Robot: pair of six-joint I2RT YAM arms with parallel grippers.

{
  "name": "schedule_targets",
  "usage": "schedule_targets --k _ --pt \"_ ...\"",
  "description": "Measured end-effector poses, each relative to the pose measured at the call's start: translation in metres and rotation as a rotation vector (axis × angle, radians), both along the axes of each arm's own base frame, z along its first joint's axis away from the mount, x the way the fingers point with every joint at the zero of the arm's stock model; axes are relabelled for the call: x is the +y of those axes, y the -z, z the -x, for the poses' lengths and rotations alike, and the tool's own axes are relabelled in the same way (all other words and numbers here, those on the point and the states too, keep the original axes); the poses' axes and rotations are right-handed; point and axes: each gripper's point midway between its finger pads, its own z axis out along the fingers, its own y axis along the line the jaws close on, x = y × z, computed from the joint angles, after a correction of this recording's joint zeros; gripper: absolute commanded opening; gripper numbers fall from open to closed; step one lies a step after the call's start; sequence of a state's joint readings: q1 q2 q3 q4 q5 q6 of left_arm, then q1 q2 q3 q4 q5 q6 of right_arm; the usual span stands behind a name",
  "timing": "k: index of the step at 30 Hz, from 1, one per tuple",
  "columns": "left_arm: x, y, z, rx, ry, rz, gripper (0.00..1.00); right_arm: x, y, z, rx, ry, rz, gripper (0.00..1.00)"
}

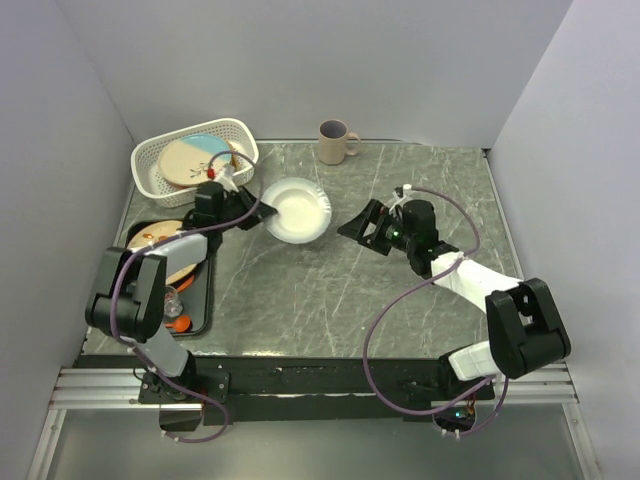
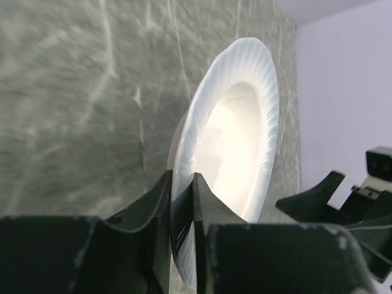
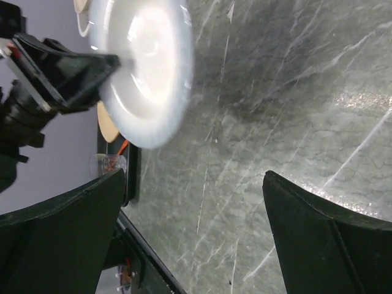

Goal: Place the plates into the plastic bin on the countertop
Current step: Place the plate in the plastic bin.

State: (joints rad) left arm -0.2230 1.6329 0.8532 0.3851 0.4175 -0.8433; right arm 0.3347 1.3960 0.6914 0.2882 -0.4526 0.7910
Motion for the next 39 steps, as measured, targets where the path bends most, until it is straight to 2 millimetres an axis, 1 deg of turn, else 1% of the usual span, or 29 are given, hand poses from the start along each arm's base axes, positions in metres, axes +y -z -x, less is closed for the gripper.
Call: schedule_targets --k 3,5,8,10,12,14,19,25,33,39 --pt "0.025 -0.013 -0.006 -0.018 -0.052 -0.01 0.01 0.007 0.008 0.003 0.018 -0.02 0.003 1.0" --pt "0.042 -0.027 -0.014 -0.038 -0.091 -0.019 0.01 0.014 0.017 0.005 0.04 -0.041 0.006 1.0" --pt "0.059 -0.048 -0.021 -0.08 -0.126 -0.028 0.01 0.023 0.032 0.011 0.083 -0.068 0.013 1.0" --pt "0.068 -0.06 -0.024 -0.103 -0.146 -0.029 0.01 0.029 0.038 0.015 0.104 -0.084 0.01 1.0" --pt "0.079 -0.071 -0.027 -0.128 -0.169 -0.029 0.01 0.033 0.04 0.017 0.109 -0.095 0.006 1.0" --pt "0.088 -0.078 -0.031 -0.142 -0.187 -0.03 0.01 0.036 0.039 0.018 0.105 -0.1 0.002 1.0" --pt "0.117 -0.08 -0.037 -0.136 -0.249 -0.033 0.01 0.038 0.037 0.017 0.092 -0.104 -0.003 1.0" --pt "0.144 -0.076 -0.041 -0.116 -0.312 -0.023 0.01 0.035 0.046 0.023 0.113 -0.101 0.008 1.0" --pt "0.168 -0.078 -0.044 -0.108 -0.375 0.0 0.01 0.033 0.048 0.024 0.114 -0.103 0.02 1.0" --pt "0.182 -0.075 -0.046 -0.094 -0.412 0.01 0.01 0.036 0.044 0.019 0.102 -0.109 0.016 1.0"
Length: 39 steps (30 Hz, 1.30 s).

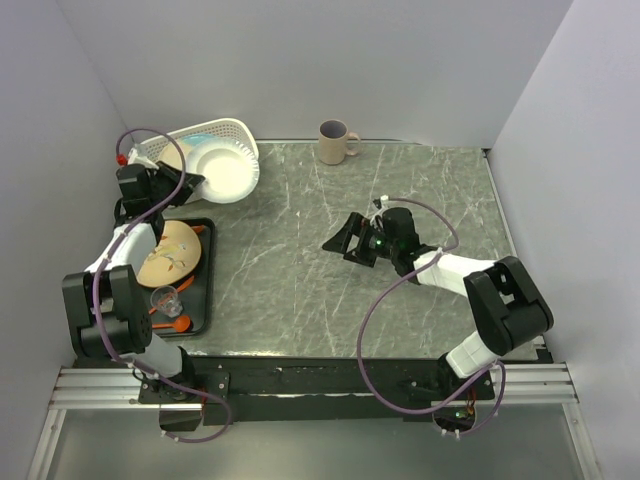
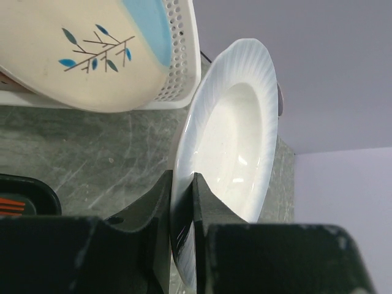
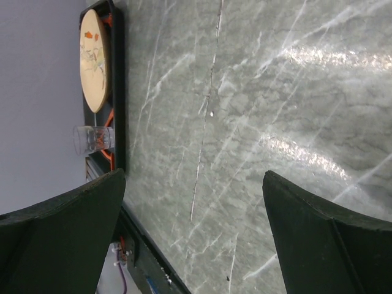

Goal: Place the plates into the plastic bin on the countertop
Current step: Place the plate in the plastic bin.

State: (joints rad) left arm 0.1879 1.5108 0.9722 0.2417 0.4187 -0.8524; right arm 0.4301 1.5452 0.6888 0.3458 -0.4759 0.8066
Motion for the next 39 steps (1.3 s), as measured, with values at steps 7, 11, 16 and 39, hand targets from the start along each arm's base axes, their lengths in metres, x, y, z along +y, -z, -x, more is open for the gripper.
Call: schedule_targets --k 7,11,16,39 --pt "0.017 0.007 -0.012 0.023 -0.055 0.003 0.01 0.004 0.004 0.0 0.015 -0.012 -0.005 1.0" --pt "0.026 0.012 -0.021 0.033 -0.08 0.015 0.01 0.004 0.005 0.001 0.016 -0.014 -0.001 1.0" --pt "0.037 0.026 -0.032 0.057 -0.105 0.044 0.01 0.002 0.009 0.002 0.021 -0.011 0.016 1.0" --pt "0.082 0.028 -0.052 0.043 -0.171 0.113 0.01 0.004 0.005 -0.008 0.019 -0.008 0.037 1.0"
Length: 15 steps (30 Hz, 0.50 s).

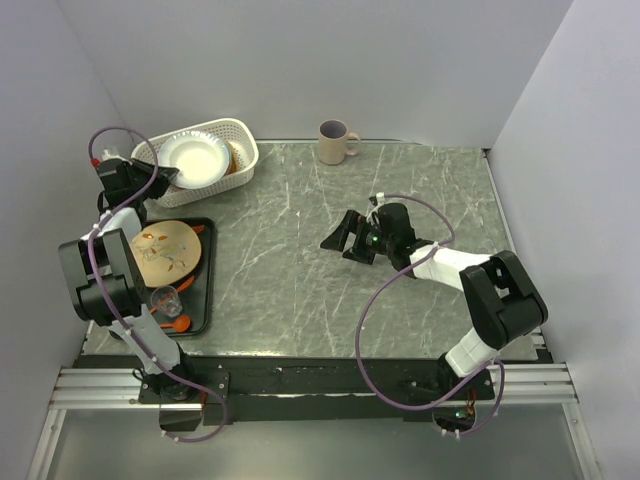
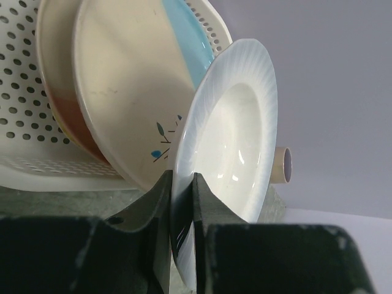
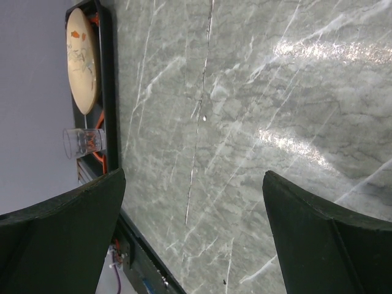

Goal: Place the plates into the plastic bin on the countertop
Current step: Place the plate in the plastic bin.

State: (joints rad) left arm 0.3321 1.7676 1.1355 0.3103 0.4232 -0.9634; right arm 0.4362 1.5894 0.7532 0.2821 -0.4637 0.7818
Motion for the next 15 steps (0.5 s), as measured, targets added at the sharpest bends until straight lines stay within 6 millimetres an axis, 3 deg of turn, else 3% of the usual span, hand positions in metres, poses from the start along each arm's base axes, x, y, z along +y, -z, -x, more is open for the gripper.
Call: schedule_targets --k 10,15 --pt "0.005 -0.007 -0.011 -0.026 -0.002 -0.005 0.01 -0.001 0.004 0.002 0.01 -0.003 0.01 1.0" --pt "0.007 0.002 -0.016 -0.012 -0.005 0.0 0.01 -0.001 0.004 0.002 0.01 -0.005 0.013 1.0"
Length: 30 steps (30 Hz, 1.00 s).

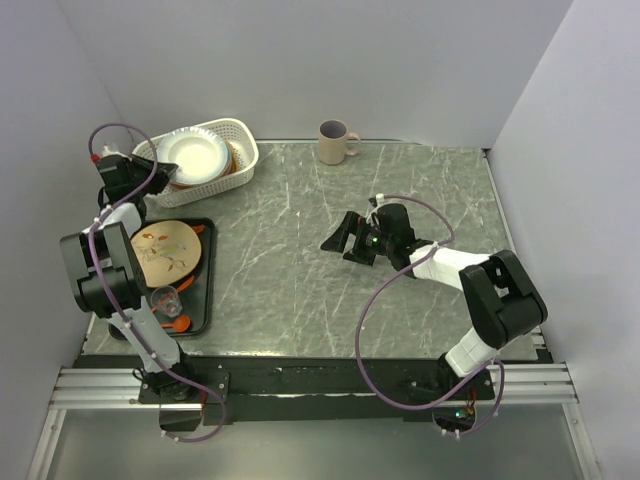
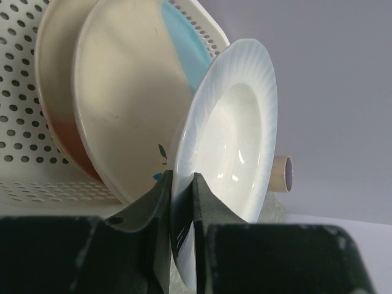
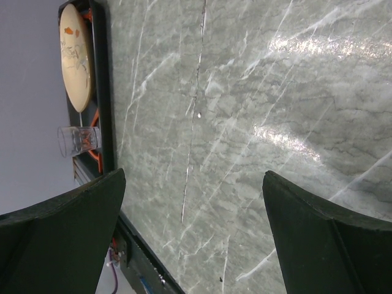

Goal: Place the plates into the plastic bin on the countertop
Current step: Place the plate in the plastic bin.

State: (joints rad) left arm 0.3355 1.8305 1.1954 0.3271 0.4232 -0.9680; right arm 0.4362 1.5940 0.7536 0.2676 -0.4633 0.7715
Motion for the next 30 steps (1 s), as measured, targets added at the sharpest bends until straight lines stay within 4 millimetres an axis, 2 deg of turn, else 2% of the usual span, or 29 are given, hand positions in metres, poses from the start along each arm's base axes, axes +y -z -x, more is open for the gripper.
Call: schedule_targets --k 14,15,17,18,21,24,26,29,30 --pt "0.007 0.027 -0.016 0.049 -0.004 0.016 0.02 0.0 0.008 0.001 0.018 -0.002 0.012 1.0" --pt "0.007 0.028 -0.017 0.051 -0.003 0.018 0.09 -0.001 0.008 0.001 0.018 -0.002 0.012 1.0" --pt "0.007 0.029 -0.018 0.052 -0.002 0.024 0.17 0.0 0.008 0.001 0.018 -0.003 0.012 1.0" --pt "0.007 0.029 -0.019 0.053 -0.002 0.025 0.31 0.0 0.008 0.001 0.018 -0.003 0.012 1.0" --pt "0.006 0.027 -0.019 0.05 0.001 0.028 0.57 0.0 0.008 0.001 0.018 -0.003 0.012 1.0" --pt "0.007 0.017 -0.023 0.028 0.004 0.028 0.69 -0.001 0.008 0.001 0.016 -0.004 0.013 1.0" --pt "0.008 0.008 -0.027 0.006 0.005 0.023 0.74 -0.001 0.009 0.001 0.016 -0.004 0.014 1.0" --pt "0.008 0.005 -0.028 -0.003 0.007 0.018 0.83 -0.001 0.009 0.001 0.017 -0.004 0.014 1.0" --pt "0.008 0.005 -0.028 -0.002 0.007 0.017 0.89 -0.001 0.009 0.001 0.017 -0.004 0.014 1.0"
